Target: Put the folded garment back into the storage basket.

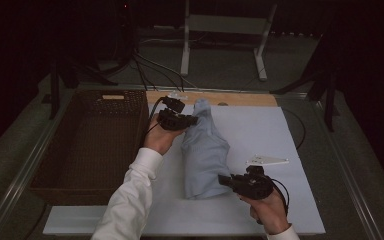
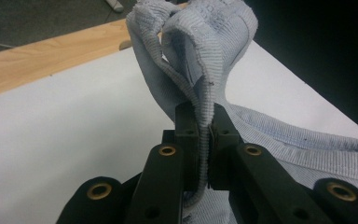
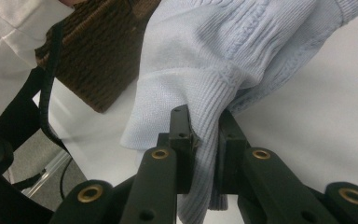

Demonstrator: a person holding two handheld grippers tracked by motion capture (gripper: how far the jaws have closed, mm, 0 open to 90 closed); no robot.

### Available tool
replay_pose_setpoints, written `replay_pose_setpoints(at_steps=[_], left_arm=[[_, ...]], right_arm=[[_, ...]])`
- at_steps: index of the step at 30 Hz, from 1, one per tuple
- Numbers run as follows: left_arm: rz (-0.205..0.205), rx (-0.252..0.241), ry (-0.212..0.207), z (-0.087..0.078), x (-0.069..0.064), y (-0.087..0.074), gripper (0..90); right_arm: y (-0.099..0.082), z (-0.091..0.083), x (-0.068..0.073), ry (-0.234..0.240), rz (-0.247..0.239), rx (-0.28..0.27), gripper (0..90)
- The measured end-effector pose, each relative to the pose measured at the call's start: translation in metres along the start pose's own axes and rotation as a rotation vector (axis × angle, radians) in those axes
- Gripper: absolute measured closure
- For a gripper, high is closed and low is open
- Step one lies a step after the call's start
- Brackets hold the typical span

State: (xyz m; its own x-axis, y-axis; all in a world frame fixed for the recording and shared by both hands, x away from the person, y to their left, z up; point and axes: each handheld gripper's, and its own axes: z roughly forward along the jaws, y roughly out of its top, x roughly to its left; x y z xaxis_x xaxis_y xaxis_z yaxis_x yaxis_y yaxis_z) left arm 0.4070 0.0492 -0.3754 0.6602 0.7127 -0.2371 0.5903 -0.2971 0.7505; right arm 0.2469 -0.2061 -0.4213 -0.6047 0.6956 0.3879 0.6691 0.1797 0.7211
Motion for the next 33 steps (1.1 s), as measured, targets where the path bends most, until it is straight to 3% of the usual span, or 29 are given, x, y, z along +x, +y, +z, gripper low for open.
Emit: replay_pose_setpoints(at_steps=[33], left_arm=[[0.022, -0.045, 0.006, -0.027, 0.003, 0.020, 86.4]], right_arm=[[0.027, 0.016, 0.012, 0.042, 0.001, -0.032, 80.5]])
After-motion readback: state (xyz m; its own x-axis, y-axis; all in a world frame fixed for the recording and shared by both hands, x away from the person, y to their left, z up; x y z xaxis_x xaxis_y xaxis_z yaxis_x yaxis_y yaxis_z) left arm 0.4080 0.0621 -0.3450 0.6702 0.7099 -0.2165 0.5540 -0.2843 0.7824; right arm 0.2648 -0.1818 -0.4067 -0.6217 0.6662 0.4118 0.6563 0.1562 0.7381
